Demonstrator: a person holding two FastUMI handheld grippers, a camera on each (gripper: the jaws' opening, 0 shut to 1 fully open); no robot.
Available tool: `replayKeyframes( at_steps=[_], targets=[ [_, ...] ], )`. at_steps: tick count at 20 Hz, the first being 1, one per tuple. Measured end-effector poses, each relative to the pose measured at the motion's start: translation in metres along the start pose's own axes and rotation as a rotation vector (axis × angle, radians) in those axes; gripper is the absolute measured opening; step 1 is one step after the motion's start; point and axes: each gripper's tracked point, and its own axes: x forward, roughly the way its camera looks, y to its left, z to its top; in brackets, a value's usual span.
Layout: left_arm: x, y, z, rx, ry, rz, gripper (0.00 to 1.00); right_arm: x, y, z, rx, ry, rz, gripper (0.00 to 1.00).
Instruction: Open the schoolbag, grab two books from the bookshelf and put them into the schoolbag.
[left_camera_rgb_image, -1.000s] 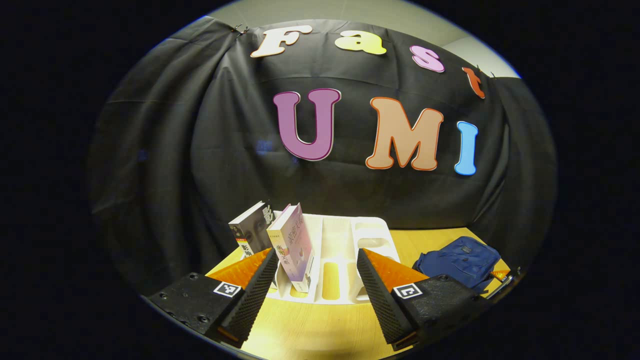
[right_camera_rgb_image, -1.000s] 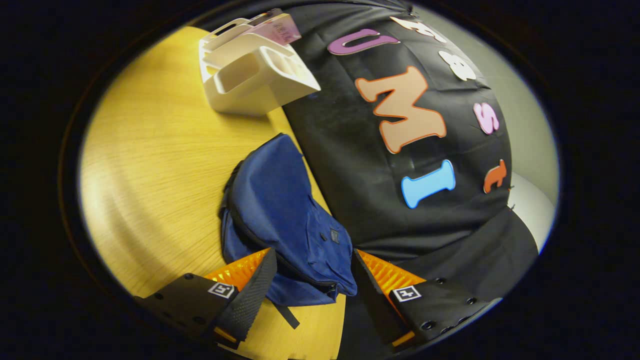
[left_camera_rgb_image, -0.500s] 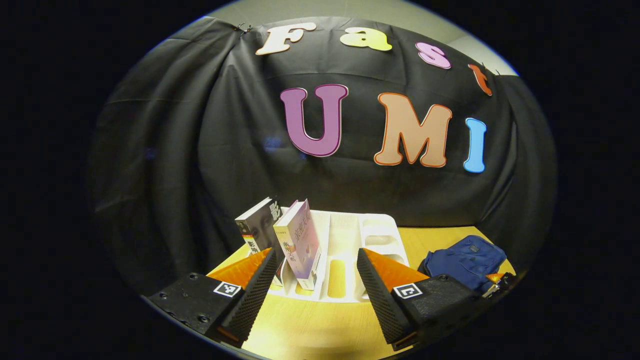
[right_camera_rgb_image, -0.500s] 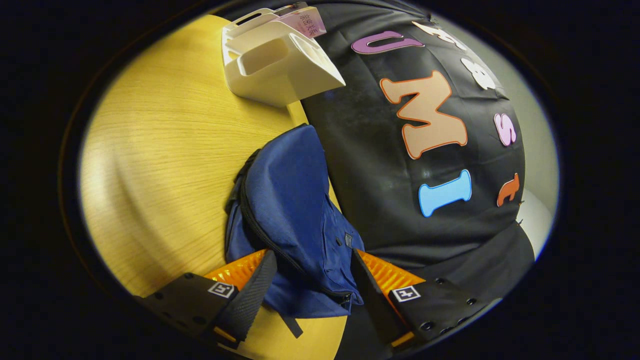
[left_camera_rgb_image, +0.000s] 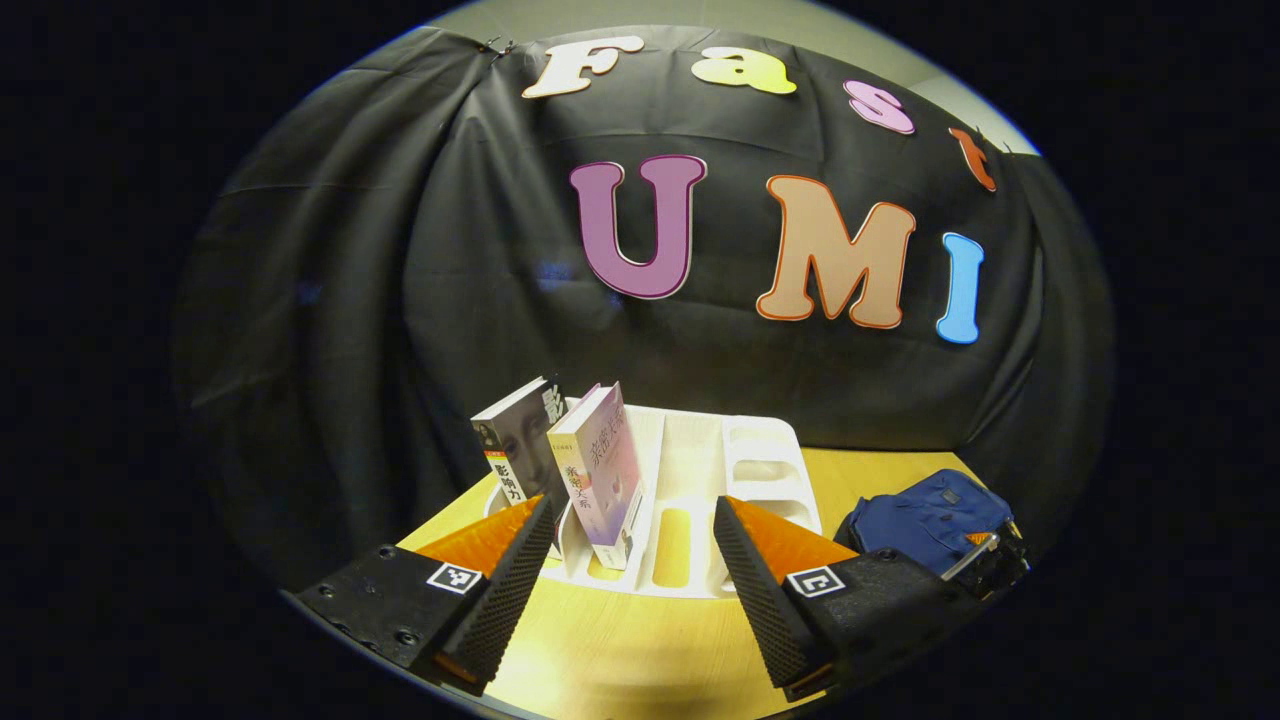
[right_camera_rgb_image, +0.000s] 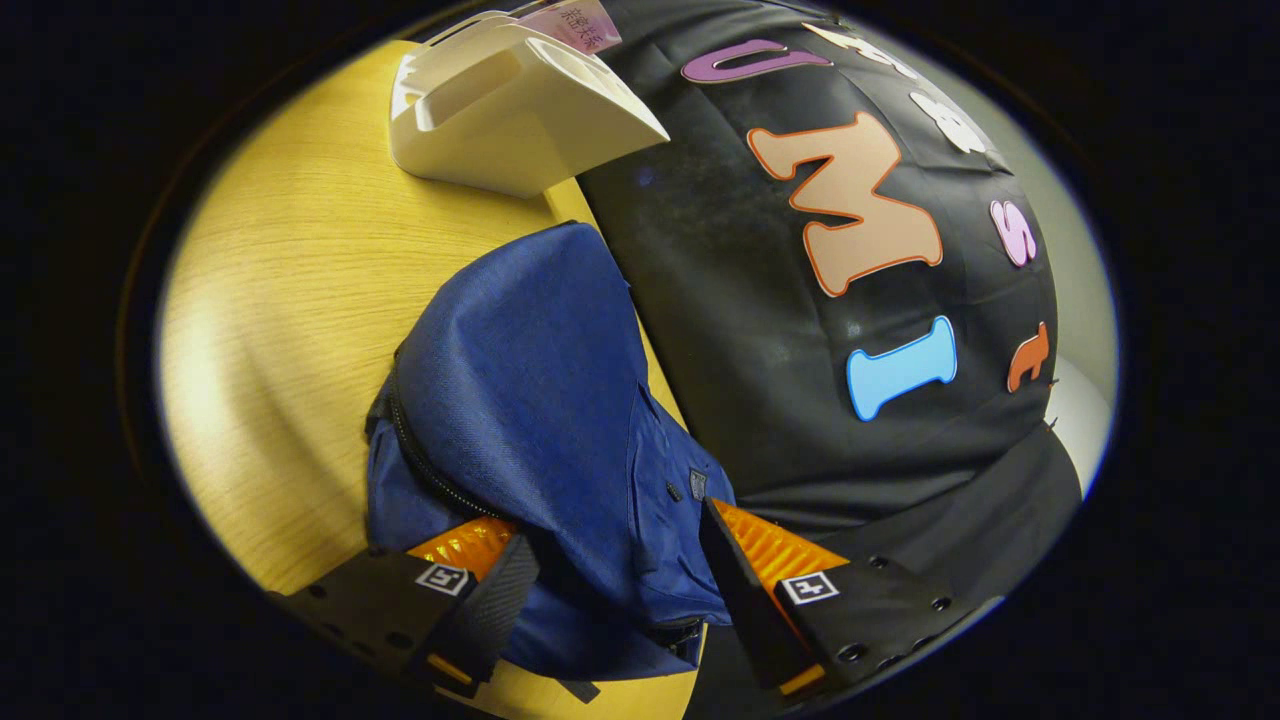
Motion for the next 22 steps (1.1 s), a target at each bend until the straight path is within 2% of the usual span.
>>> replayKeyframes(
  at_steps=[1, 4, 6, 7, 9, 11, 13, 14, 15, 17, 22],
  targets=[
    [-0.002, 0.001, 0.0, 0.0, -0.004, 0.006, 0.94, 0.003, 0.002, -0.002, -0.001, 0.004, 0.004, 0.87],
    [-0.003, 0.006, 0.005, 0.0, -0.007, 0.024, 0.94, 0.009, 0.011, -0.002, -0.003, 0.027, 0.027, 0.47],
    [-0.004, 0.011, 0.006, 0.002, -0.006, 0.039, 0.94, 0.014, 0.013, -0.002, -0.019, 0.031, 0.014, 0.2],
    [-0.004, 0.012, 0.006, 0.004, -0.001, 0.042, 0.94, 0.014, 0.01, -0.001, -0.015, 0.021, 0.012, 0.19],
    [-0.006, 0.015, 0.003, 0.012, 0.007, 0.05, 0.94, 0.01, 0.001, 0.0, 0.003, 0.027, -0.039, 0.11],
    [-0.004, 0.017, 0.005, 0.007, 0.013, 0.057, 0.94, 0.014, 0.003, 0.0, 0.029, 0.051, -0.02, 0.02],
    [-0.001, 0.021, 0.002, -0.008, 0.033, 0.061, 0.94, 0.014, 0.003, 0.0, 0.045, 0.047, 0.006, 0.04],
    [0.002, 0.022, 0.002, -0.008, 0.038, 0.065, 0.94, 0.013, 0.001, -0.001, 0.066, 0.051, 0.015, 0.01],
    [0.003, 0.025, 0.0, -0.007, 0.046, 0.069, 0.94, 0.013, -0.002, 0.0, 0.082, 0.052, 0.021, 0.04],
    [0.009, 0.032, -0.001, -0.007, 0.067, 0.08, 0.94, 0.01, -0.009, 0.003, 0.092, 0.049, 0.016, 0.06],
    [0.037, 0.043, -0.007, -0.048, 0.15, 0.066, 0.95, 0.006, -0.03, 0.008, 0.115, 0.046, -0.008, 0.04]
  ],
)
